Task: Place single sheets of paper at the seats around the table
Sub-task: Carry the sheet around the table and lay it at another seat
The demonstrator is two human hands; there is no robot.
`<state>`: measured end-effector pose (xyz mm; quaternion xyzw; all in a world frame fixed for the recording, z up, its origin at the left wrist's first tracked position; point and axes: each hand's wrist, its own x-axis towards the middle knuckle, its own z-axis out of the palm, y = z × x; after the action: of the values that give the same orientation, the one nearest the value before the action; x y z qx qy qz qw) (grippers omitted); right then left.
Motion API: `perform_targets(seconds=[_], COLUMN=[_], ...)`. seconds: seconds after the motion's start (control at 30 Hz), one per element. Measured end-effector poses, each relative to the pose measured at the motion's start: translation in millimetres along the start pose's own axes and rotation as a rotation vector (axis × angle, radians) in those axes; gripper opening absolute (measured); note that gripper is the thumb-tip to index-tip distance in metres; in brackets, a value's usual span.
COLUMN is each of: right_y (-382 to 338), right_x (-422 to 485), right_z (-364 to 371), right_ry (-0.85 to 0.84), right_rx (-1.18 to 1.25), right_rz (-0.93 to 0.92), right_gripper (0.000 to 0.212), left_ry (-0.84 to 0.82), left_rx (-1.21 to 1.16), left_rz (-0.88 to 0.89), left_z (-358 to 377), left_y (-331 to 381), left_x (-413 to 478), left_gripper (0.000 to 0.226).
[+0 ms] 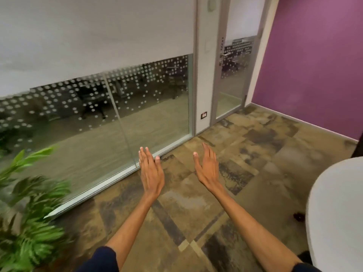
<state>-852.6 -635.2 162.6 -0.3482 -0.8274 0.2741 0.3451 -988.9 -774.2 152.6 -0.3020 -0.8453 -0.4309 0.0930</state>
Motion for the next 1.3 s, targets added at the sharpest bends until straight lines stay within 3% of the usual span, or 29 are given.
perform_targets(seconds=[0.23,0.53,0.73,1.13,1.3], right_y=[84,174,238,380,426], right_x=[103,251,314,420,453], right_z=[8,-33,-75,-147,-185], right_ry=[0.088,0.260,0.371,0.564,0.703], right_rx=[-0.069,-0.104,-0.151,-0.294,-0.344], right_rz=[0.095,0.181,0.275,0.513,0.596], right_gripper=[0.063,0.060,0.059,0.059,0.058], left_ry=[-0.129,-0.241,-0.353,-0.597,-0.672], left_rx=[-0.062,-0.126,-0.144,-0.252,-0.283], left_rz=[0.097,0.211,0.298,0.491,0.708], left_z=[124,286,382,586,654], left_y=[29,122,183,315,376], left_x=[92,211,254,318,339], left_gripper=[0.058,0.058,0.069,0.062,0.069])
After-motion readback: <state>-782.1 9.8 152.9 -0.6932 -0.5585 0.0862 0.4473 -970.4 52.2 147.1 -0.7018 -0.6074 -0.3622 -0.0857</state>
